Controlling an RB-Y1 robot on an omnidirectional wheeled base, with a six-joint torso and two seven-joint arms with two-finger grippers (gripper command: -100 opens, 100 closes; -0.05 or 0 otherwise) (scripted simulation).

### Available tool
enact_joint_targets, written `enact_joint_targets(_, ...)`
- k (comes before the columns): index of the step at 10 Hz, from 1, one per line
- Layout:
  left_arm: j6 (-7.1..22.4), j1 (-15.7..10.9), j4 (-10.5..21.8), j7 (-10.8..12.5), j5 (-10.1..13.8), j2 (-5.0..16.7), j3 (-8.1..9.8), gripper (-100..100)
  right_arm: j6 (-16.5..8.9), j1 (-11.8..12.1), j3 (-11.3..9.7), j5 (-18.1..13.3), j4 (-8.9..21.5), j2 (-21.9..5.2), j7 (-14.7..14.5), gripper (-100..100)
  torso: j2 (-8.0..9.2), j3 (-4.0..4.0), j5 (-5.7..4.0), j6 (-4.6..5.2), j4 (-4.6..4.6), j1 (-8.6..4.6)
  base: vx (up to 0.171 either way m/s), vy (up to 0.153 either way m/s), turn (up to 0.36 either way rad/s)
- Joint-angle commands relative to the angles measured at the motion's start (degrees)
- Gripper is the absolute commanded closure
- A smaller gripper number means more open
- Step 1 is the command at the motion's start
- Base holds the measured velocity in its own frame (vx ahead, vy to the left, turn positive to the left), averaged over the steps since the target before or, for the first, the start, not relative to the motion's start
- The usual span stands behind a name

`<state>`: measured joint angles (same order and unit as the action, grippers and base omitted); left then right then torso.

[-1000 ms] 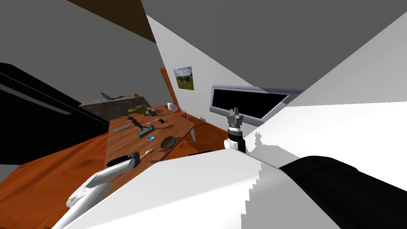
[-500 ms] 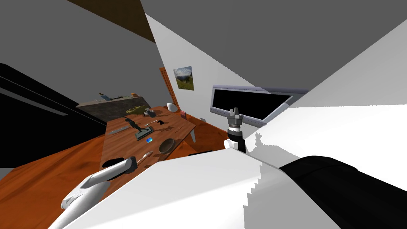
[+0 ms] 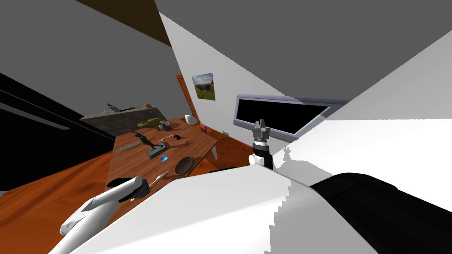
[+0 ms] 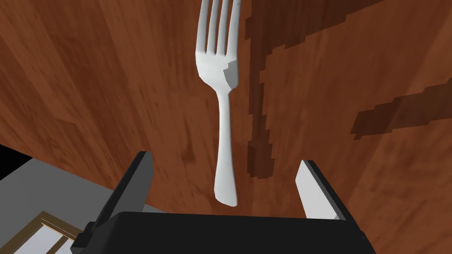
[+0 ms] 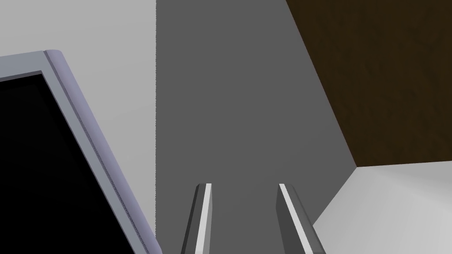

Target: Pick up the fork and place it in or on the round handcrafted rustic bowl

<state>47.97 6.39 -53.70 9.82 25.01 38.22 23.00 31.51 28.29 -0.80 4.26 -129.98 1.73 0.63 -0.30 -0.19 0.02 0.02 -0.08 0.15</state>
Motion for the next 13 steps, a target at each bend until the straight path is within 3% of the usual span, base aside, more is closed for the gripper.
enact_joint_targets(1, 1.93, -0.99, 2.03, 0.23, 0.25, 0.26, 0.90, -100, 0.00, 0.00, 0.00, 0.00, 0.00, 0.00, 0.00, 0, 0.00, 0.00, 0.00, 0.00, 0.00, 0.00, 0.073, 0.024, -0.011)
enact_joint_targets(2, 1.00, -0.94, 1.67, 0.09, 0.10, 0.20, 0.46, -100, 0.00, 0.00, 0.00, 0.00, 0.00, 0.00, 0.00, 0, -0.02, -0.01, 0.00, 0.01, 0.00, 0.02, 0.034, 0.013, -0.005)
enact_joint_targets(3, 1.21, -1.05, 1.88, 0.11, 0.10, 0.22, 0.51, 0, 0.00, 0.00, 0.00, 0.00, 0.00, 0.00, 0.00, 0, 0.10, 0.05, 0.00, -0.01, 0.02, -0.03, 0.006, 0.002, 0.000)
enact_joint_targets(4, 0.47, -2.05, 3.47, 1.02, -0.83, -0.08, 0.44, -100, 0.00, -0.01, 0.00, 0.00, 0.00, 0.00, 0.00, 0, 0.20, 0.11, -0.01, -0.01, 0.04, -0.06, -0.047, 0.025, -0.082)
enact_joint_targets(10, -2.41, -6.08, 9.95, 4.67, -4.55, -1.29, 0.19, -100, -0.01, -0.02, 0.00, 0.00, 0.00, 0.00, 0.00, 0, 0.56, 0.32, 0.02, 0.01, 0.12, 0.08, -0.075, 0.045, -0.109)
enact_joint_targets(11, -1.92, -5.61, 9.05, 4.36, -4.24, -1.22, 0.22, -100, 0.00, -0.02, 0.00, 0.00, 0.00, 0.00, 0.00, 0, 0.55, 0.32, 0.03, -0.01, 0.12, 0.11, -0.031, 0.024, -0.020)
enact_joint_targets(12, -2.04, -5.67, 9.16, 4.51, -4.31, -1.24, 0.21, 100, 0.00, -0.01, 0.00, 0.00, 0.00, 0.00, 0.00, 0, 0.43, 0.26, 0.01, -0.03, 0.10, 0.04, -0.006, 0.005, 0.003)
enact_joint_targets(13, -2.03, -5.66, 9.15, 4.49, -4.30, -1.24, 0.21, 100, 0.00, -0.01, 0.00, 0.00, 0.00, 0.00, 0.00, 0, 0.34, 0.20, 0.00, -0.02, 0.08, -0.03, 0.000, 0.000, 0.000)
